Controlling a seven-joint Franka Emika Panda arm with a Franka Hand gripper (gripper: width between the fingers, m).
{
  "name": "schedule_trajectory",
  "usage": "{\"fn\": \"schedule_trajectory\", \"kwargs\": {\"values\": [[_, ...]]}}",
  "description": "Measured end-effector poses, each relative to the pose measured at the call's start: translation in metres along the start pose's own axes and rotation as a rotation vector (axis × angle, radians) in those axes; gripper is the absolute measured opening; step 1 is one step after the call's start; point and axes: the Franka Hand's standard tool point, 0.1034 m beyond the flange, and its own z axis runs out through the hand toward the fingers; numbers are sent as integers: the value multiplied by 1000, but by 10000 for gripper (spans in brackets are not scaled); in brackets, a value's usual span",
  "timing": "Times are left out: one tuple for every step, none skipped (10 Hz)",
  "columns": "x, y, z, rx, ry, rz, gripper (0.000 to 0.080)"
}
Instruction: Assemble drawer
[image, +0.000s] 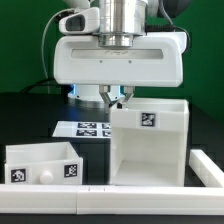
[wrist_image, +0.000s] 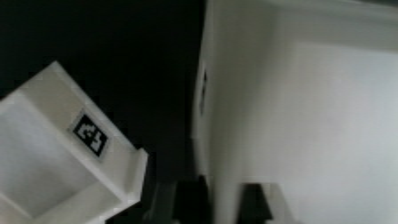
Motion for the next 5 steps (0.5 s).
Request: {"fn": "schedule_trajectory", "kwargs": {"values": [[-1, -3, 0, 6, -7, 127, 33], [-1, -9, -2, 9, -21, 302, 33], [-3, -15, -2, 3, -42, 450, 33], [-11, -22, -4, -5, -72, 652, 33], [-17, -29, -4, -5, -95, 808, 33]]}}
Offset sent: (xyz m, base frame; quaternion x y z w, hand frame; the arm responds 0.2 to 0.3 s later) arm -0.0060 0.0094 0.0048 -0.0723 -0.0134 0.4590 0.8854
